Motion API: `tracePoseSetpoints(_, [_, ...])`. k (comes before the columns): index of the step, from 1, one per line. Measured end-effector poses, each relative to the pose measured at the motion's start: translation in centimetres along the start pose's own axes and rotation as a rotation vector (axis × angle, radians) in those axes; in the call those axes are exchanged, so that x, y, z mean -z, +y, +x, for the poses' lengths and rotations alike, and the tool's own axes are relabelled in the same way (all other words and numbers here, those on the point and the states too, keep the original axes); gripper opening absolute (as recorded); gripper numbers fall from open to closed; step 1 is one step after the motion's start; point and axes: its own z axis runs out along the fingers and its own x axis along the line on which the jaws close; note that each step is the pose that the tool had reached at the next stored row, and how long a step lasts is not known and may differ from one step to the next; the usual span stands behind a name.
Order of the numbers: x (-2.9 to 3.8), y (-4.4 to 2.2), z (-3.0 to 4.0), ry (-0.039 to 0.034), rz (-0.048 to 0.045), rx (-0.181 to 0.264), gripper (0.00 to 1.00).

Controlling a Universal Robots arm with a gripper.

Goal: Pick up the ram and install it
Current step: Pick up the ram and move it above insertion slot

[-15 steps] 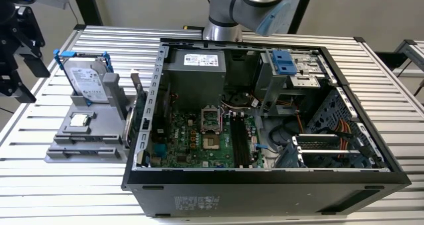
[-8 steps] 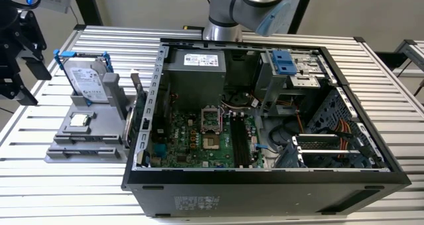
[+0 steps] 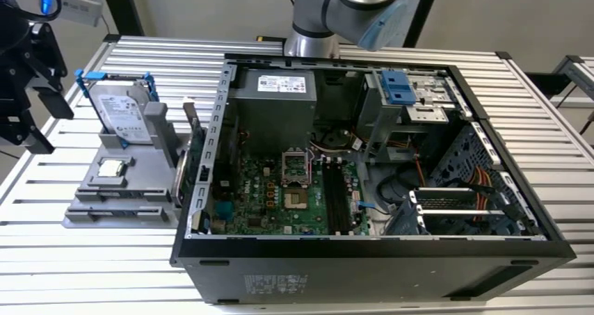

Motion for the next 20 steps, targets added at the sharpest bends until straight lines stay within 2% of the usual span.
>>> tracePoseSetpoints(4, [-0.25, 0.00, 0.00, 0.0010, 0.0025, 0.000, 1.00])
tracePoseSetpoints(9, [-0.62, -0.02, 0.02, 0.0013, 0.0098, 0.000, 1.00])
tracePoseSetpoints(20, [-1.22, -0.03, 0.03, 0.0011, 0.0107, -0.012, 1.00])
